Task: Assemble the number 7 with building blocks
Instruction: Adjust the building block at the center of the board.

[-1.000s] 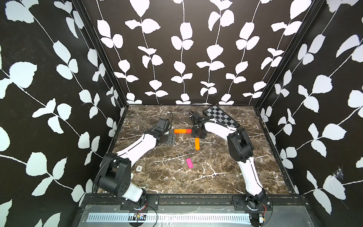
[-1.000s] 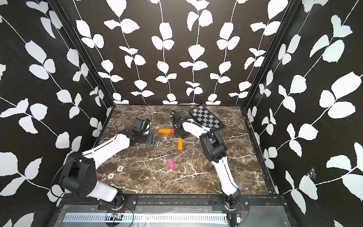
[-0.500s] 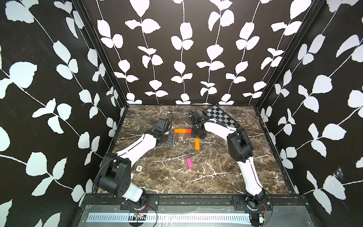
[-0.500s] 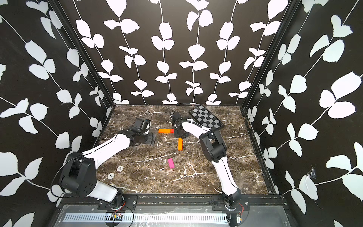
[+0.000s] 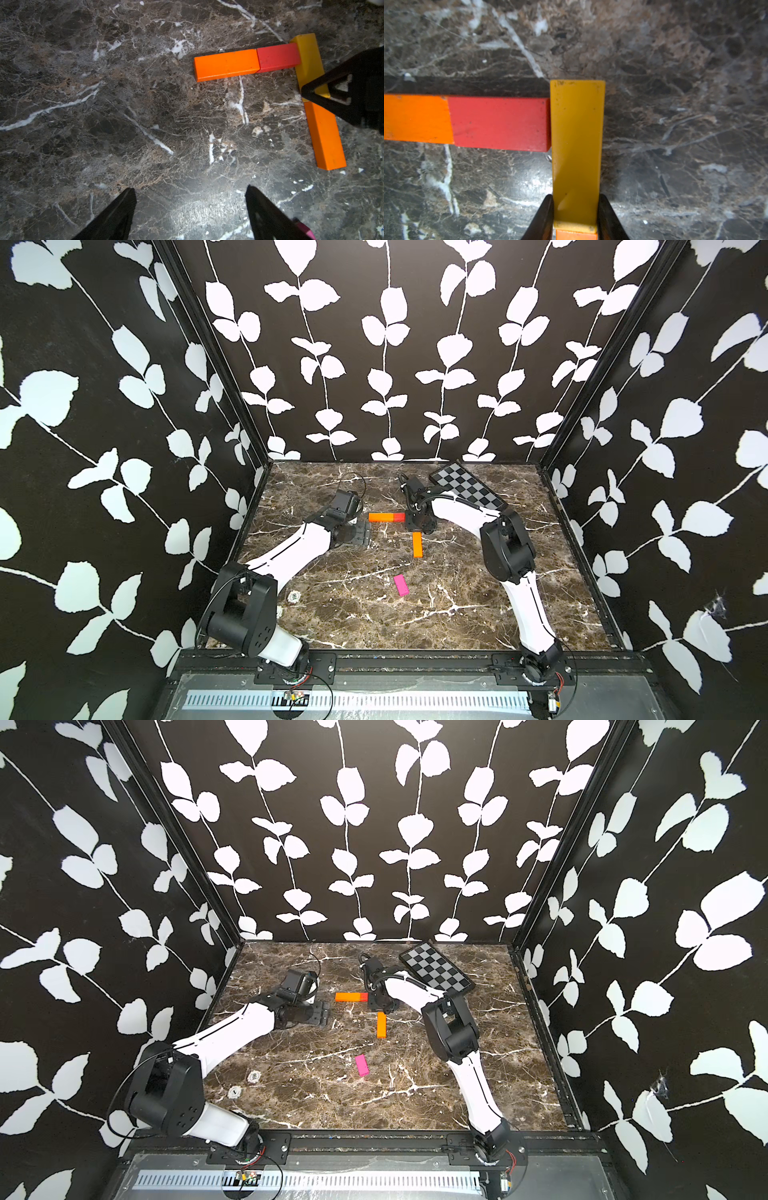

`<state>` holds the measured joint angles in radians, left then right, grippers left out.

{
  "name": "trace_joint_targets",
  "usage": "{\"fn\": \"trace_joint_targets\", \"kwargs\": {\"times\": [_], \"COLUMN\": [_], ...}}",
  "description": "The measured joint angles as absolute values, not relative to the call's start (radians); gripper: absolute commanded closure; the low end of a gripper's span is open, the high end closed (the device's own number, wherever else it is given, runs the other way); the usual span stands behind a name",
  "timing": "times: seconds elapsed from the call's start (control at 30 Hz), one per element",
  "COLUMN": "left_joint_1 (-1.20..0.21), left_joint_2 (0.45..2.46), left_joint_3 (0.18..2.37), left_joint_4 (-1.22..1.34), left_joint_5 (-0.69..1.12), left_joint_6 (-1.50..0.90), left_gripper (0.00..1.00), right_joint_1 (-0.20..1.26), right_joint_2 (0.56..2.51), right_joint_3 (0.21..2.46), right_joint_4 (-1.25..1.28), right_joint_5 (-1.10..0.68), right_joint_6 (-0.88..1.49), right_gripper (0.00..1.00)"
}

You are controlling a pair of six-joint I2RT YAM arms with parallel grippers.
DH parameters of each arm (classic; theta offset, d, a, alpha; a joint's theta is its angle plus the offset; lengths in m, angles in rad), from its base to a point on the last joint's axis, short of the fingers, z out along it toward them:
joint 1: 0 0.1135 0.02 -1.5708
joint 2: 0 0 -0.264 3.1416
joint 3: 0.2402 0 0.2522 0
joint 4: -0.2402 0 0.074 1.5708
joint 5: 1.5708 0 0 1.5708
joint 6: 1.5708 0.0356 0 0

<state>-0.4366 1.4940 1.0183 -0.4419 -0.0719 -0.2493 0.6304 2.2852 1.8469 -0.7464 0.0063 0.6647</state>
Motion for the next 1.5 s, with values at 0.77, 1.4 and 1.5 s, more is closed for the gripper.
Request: {"fn": "trace_joint_targets", "kwargs": {"times": [0.77,1.4,1.5], "left_joint_1": [-0.436,-0.436,-0.436], "left_joint_2": [1.494,1.494,1.494], "left_joint_3": [1.018,1.018,1.018], "left_joint_4": [-0.442,-0.442,-0.442], "left_joint_5": [-0.072,-0.072,-0.072], "left_joint_6": [-0.249,-0.250,-0.250], "left_gripper": [0.15,0.15,0.15], "right_joint_1": [0.633,0.635,0.635], "right_joint_2": [2.285,2.285,2.285], "right_joint_3": [1.847,1.847,1.847], "right_joint_4": [-0.746,-0.746,-0.746], "right_joint_5": [-0.001,-0.001,-0.001], "right_joint_6": [0.654,0.654,0.654], "right_gripper": [0.69,0.70,0.69]}}
